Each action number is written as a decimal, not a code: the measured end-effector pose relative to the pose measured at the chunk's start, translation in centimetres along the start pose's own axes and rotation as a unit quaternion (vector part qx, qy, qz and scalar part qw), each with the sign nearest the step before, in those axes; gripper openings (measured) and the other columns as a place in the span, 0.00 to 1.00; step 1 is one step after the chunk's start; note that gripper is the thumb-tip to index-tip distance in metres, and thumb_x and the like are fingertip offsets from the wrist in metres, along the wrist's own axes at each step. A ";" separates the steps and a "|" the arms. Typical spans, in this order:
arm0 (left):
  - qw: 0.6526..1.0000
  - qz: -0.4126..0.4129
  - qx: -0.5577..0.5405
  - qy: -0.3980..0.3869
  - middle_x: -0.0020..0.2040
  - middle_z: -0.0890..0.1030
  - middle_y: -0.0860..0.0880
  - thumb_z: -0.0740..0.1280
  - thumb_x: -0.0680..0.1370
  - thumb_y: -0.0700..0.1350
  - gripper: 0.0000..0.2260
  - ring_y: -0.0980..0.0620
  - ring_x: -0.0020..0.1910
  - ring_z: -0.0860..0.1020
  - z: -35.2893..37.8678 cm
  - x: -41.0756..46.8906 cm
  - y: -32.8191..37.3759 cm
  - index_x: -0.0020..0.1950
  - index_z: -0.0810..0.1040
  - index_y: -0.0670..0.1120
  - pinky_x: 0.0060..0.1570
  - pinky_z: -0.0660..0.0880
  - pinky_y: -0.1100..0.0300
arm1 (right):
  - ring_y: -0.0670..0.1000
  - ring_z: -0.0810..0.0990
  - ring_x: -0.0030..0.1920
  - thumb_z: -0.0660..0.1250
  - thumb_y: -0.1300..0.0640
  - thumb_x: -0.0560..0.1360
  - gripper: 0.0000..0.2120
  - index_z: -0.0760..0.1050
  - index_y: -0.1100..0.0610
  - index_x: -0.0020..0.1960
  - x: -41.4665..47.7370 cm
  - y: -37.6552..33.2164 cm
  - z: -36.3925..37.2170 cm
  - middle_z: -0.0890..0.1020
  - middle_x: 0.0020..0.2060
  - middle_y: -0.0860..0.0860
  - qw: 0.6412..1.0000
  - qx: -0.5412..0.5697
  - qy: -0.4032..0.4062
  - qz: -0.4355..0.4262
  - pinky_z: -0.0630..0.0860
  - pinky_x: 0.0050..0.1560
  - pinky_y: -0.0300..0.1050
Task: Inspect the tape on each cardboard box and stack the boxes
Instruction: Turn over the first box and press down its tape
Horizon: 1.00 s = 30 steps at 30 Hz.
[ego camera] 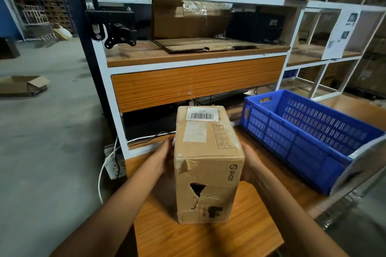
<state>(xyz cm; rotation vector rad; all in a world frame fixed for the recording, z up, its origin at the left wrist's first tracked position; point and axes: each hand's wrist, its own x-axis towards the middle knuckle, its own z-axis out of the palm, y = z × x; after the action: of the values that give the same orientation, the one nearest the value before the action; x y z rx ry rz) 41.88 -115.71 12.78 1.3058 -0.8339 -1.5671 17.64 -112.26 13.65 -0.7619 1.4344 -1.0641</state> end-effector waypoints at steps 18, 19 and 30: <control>0.997 -0.014 -0.066 -0.035 0.23 0.78 0.47 0.54 0.84 0.57 0.30 0.51 0.19 0.77 1.4 0.5 1.1 0.29 0.79 0.44 0.19 0.72 0.65 | 0.57 0.84 0.57 0.55 0.33 0.80 0.28 0.78 0.52 0.65 -3.0 0.5 2.1 0.85 0.56 0.53 0.993 0.018 0.020 -0.118 0.76 0.63 0.63; 0.996 -0.014 -0.069 -0.045 0.25 0.79 0.47 0.54 0.83 0.58 0.28 0.51 0.19 0.77 1.5 -0.1 0.8 0.31 0.79 0.45 0.20 0.72 0.64 | 0.57 0.84 0.57 0.55 0.32 0.80 0.28 0.78 0.50 0.65 -2.9 1.0 2.2 0.85 0.56 0.53 0.992 0.023 0.018 -0.119 0.76 0.63 0.64; 0.984 -0.029 -0.153 -0.092 0.39 0.85 0.42 0.59 0.81 0.62 0.23 0.44 0.36 0.85 0.0 -1.1 -3.2 0.53 0.78 0.42 0.34 0.81 0.54 | 0.64 0.83 0.58 0.53 0.38 0.83 0.29 0.79 0.60 0.63 -2.5 4.2 2.6 0.84 0.57 0.62 0.989 0.142 -0.003 -0.035 0.77 0.62 0.62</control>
<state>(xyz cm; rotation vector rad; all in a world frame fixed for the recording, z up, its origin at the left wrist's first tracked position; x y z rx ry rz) 41.22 -113.50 10.27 0.9843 -0.6378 -1.8020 21.08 -108.93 10.92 -0.6124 1.2236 -1.2862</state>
